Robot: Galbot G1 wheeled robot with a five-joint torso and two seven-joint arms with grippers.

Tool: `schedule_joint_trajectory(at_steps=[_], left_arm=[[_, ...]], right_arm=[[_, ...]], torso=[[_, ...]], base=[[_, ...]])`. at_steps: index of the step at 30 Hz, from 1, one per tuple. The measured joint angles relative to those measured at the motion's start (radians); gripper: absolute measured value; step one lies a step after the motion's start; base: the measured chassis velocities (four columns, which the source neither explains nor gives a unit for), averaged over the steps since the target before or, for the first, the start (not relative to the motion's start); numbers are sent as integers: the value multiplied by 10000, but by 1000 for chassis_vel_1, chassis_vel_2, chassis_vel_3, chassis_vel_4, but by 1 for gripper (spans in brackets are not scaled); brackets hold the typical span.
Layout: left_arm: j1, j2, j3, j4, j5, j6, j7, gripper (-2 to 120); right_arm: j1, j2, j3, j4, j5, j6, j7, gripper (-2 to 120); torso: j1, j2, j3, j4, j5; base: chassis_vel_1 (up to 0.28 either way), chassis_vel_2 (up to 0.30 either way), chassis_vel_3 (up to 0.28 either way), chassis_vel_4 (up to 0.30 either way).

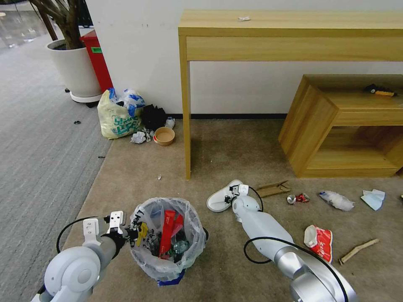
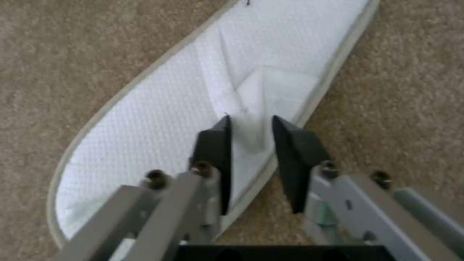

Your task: Pick up the trash bin and place the garbage on the floor into it.

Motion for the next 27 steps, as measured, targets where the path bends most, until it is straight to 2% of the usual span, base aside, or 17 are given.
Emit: schedule_joint_trajectory(at_steps=[3,5,12,18,23,27], left_arm=[[35,-47,44,-53,-7,0,2,0],[50,-45,46,-82,-7,0,2,0],[138,11,-29,-193,-8,0,2,0],[235,-16,-35,-306,39,0,0,0],[240,-23,-36,-326,49,0,0,0],[235,-45,-27,-253,133,0,24,0]], right_arm=[[-47,-73,0,52,-193,79,-3,4],[-65,-85,-1,60,-260,106,-5,0],[-241,-193,7,286,-971,369,-73,0],[-635,-532,49,1103,-1940,905,-329,0],[-752,-673,98,1438,-1921,958,-431,0],[-738,-589,103,1591,-990,795,-648,0]], torso=[[0,0,0,0,-1],[-1,0,0,0,0],[0,0,0,0,0],[0,0,-1,-1,-1],[0,0,-1,0,-1],[0,0,0,-1,-2]], base=[[0,0,0,0],[0,0,0,0],[0,0,0,0],[0,0,0,0],[0,0,0,0],[0,0,0,0]])
